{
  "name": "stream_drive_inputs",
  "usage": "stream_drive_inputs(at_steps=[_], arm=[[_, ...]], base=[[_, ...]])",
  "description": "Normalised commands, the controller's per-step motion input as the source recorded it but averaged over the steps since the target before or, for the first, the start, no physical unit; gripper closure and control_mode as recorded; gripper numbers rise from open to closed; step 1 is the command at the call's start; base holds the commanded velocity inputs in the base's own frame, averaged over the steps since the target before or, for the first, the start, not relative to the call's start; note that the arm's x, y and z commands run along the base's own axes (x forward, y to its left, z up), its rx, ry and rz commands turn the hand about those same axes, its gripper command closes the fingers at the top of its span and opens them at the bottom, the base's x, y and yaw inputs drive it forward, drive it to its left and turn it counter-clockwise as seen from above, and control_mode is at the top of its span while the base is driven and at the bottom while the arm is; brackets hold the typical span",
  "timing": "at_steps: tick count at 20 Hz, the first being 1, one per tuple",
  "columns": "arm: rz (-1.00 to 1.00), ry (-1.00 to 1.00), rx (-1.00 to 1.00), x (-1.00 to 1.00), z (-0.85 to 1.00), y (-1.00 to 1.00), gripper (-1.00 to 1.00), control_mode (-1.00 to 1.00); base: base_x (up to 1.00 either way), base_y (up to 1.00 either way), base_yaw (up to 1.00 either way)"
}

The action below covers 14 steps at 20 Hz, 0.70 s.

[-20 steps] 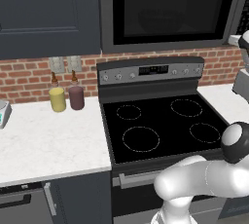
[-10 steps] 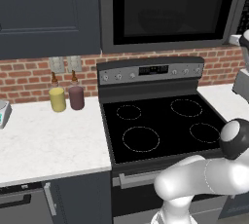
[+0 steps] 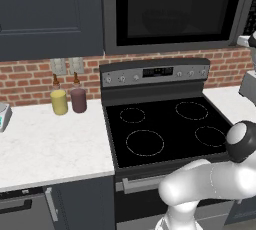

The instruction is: Open the microwave, place the bowl with waffle inside the microwave, then close the microwave door and turn it on.

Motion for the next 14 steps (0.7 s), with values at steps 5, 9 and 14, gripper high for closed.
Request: stream_drive_inputs(at_steps=[5, 9, 14], arm=[[0.0, 0.0, 0.0, 0.04, 0.0, 0.11, 1.0, -1.0], [0.0, 0.0, 0.0, 0.11, 0.0, 0.01, 1.0, -1.0], [0.0, 0.0, 0.0, 0.16, 0.0, -0.02, 1.0, -1.0]], base=[[0.0, 0.0, 0.0], [0.0, 0.0, 0.0], [0.0, 0.0, 0.0]])
